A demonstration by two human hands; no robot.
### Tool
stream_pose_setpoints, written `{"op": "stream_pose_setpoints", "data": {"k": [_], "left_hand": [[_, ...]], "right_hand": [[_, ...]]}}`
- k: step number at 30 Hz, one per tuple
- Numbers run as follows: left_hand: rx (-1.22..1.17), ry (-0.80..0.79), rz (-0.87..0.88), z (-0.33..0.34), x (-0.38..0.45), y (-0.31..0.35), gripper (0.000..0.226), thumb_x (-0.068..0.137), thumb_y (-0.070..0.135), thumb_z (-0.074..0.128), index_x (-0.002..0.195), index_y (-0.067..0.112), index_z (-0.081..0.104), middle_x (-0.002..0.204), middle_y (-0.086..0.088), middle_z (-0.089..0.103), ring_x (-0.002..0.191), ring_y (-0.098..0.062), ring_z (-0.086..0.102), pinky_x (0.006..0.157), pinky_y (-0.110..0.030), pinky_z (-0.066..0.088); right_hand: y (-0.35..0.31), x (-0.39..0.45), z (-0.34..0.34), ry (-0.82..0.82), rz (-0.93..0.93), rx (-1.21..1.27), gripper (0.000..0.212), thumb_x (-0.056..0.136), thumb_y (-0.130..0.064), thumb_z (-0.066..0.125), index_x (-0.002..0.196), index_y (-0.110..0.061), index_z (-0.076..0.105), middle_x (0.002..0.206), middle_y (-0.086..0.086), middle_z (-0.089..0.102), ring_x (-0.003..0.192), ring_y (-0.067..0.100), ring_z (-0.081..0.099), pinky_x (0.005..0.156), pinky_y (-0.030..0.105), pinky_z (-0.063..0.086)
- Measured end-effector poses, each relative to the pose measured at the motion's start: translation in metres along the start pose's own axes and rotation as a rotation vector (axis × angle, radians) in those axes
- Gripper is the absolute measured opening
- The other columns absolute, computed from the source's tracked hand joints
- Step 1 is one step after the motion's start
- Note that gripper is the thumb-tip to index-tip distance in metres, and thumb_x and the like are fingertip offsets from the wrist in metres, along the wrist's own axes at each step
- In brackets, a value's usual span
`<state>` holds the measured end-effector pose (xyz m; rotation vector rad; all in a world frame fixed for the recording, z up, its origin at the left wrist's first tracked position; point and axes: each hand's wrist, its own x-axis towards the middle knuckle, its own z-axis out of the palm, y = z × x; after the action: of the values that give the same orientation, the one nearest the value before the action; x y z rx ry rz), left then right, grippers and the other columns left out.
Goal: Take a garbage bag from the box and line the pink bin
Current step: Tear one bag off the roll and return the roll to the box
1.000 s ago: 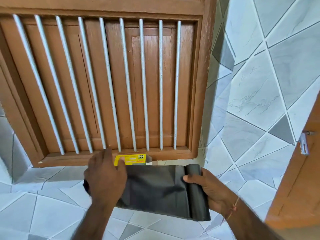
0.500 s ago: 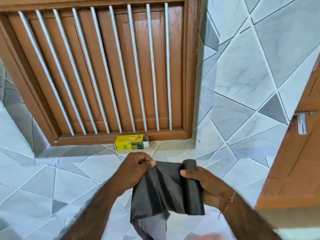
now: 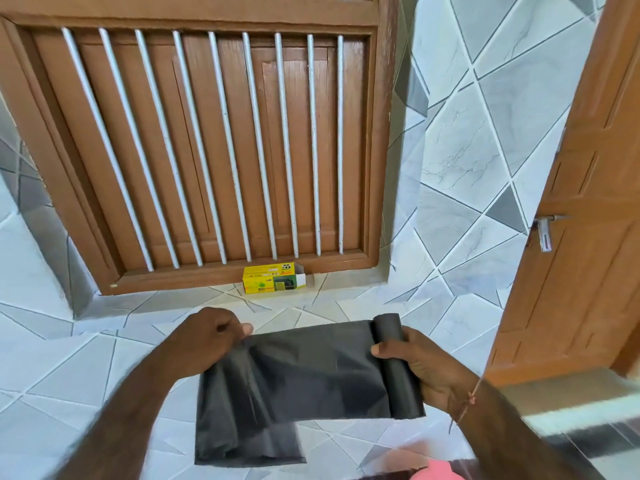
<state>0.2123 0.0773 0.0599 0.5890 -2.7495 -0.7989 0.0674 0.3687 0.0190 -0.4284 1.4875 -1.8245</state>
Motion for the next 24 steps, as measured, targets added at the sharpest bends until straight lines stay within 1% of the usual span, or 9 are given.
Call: {"op": "stream_pose_setpoints", "data": {"k": [2, 4, 7, 9, 11, 14, 17, 19, 24], "left_hand": [[-0.039, 0.05, 0.026, 0.01, -0.006, 0.014, 0.034, 0.084, 0.051, 0.061, 0.068, 0.021, 0.062, 0.075, 0.005, 0.066, 0.079, -0.012, 0.061, 0.075, -0.033, 0.046], [-0.32, 0.072, 0.095, 0.024, -0.014, 0.038, 0.027, 0.082, 0.05, 0.064, 0.083, 0.024, 0.068, 0.089, 0.011, 0.07, 0.09, -0.005, 0.063, 0.084, -0.029, 0.047], [-0.676, -0.227, 0.145, 0.055, -0.022, 0.07, 0.037, 0.079, 0.052, 0.062, 0.101, 0.022, 0.07, 0.104, 0.008, 0.072, 0.1, -0.008, 0.065, 0.092, -0.027, 0.049], [-0.841, -0.345, 0.163, 0.068, -0.025, 0.076, 0.029, 0.081, 0.042, 0.063, 0.09, 0.015, 0.072, 0.091, -0.001, 0.07, 0.088, -0.016, 0.064, 0.085, -0.029, 0.052], [-0.92, -0.314, 0.162, 0.066, -0.025, 0.077, 0.016, 0.084, 0.029, 0.066, 0.076, 0.015, 0.07, 0.077, -0.003, 0.063, 0.076, -0.018, 0.056, 0.07, -0.025, 0.048], [-0.854, -0.19, 0.176, 0.055, -0.018, 0.086, 0.024, 0.088, 0.018, 0.065, 0.064, 0.017, 0.066, 0.065, 0.002, 0.06, 0.064, -0.012, 0.052, 0.058, -0.021, 0.04], [-0.663, -0.13, 0.255, 0.041, -0.012, 0.097, 0.026, 0.085, 0.017, 0.068, 0.06, 0.016, 0.063, 0.057, 0.006, 0.056, 0.056, -0.007, 0.048, 0.052, -0.017, 0.037], [-0.536, -0.106, 0.279, 0.036, -0.008, 0.1, 0.028, 0.085, 0.014, 0.069, 0.058, 0.018, 0.061, 0.054, 0.01, 0.054, 0.053, -0.003, 0.046, 0.051, -0.016, 0.035], [-0.419, -0.075, 0.24, 0.03, -0.007, 0.09, 0.024, 0.084, 0.014, 0.07, 0.062, 0.015, 0.063, 0.055, 0.009, 0.054, 0.054, -0.003, 0.047, 0.052, -0.019, 0.036]], "right_hand": [[-0.006, -0.007, 0.013, -0.054, -0.03, -0.045, 0.035, 0.068, -0.003, 0.07, 0.102, -0.004, 0.066, 0.093, 0.016, 0.071, 0.083, 0.028, 0.069, 0.07, 0.035, 0.057], [-0.018, -0.014, 0.03, -0.122, -0.054, -0.11, 0.035, 0.068, -0.004, 0.07, 0.102, -0.006, 0.063, 0.089, 0.013, 0.068, 0.081, 0.027, 0.067, 0.069, 0.035, 0.056], [-0.035, -0.019, 0.045, -0.201, -0.08, -0.154, 0.042, 0.069, -0.002, 0.07, 0.11, -0.001, 0.06, 0.093, 0.017, 0.066, 0.087, 0.031, 0.065, 0.078, 0.04, 0.055], [-0.045, -0.019, 0.046, -0.197, -0.086, -0.168, 0.051, 0.067, -0.003, 0.072, 0.115, 0.004, 0.057, 0.101, 0.023, 0.064, 0.093, 0.037, 0.063, 0.085, 0.045, 0.053], [-0.053, -0.018, 0.036, -0.185, -0.079, -0.169, 0.055, 0.068, -0.004, 0.072, 0.119, 0.005, 0.056, 0.112, 0.031, 0.062, 0.105, 0.045, 0.061, 0.096, 0.05, 0.05], [-0.058, -0.016, 0.016, -0.16, -0.055, -0.108, 0.055, 0.069, -0.003, 0.07, 0.122, 0.002, 0.057, 0.126, 0.031, 0.058, 0.117, 0.046, 0.057, 0.106, 0.056, 0.04], [-0.051, -0.013, 0.002, -0.108, -0.017, -0.028, 0.046, 0.068, -0.005, 0.068, 0.115, -0.002, 0.065, 0.115, 0.025, 0.065, 0.103, 0.037, 0.062, 0.102, 0.051, 0.045], [-0.043, -0.012, -0.005, -0.066, 0.011, 0.015, 0.051, 0.066, -0.006, 0.07, 0.116, 0.0, 0.064, 0.112, 0.025, 0.065, 0.101, 0.036, 0.062, 0.099, 0.051, 0.047], [-0.03, -0.012, -0.012, -0.024, 0.042, 0.037, 0.053, 0.065, -0.004, 0.073, 0.117, 0.004, 0.061, 0.108, 0.026, 0.065, 0.098, 0.037, 0.061, 0.095, 0.052, 0.049]]}}
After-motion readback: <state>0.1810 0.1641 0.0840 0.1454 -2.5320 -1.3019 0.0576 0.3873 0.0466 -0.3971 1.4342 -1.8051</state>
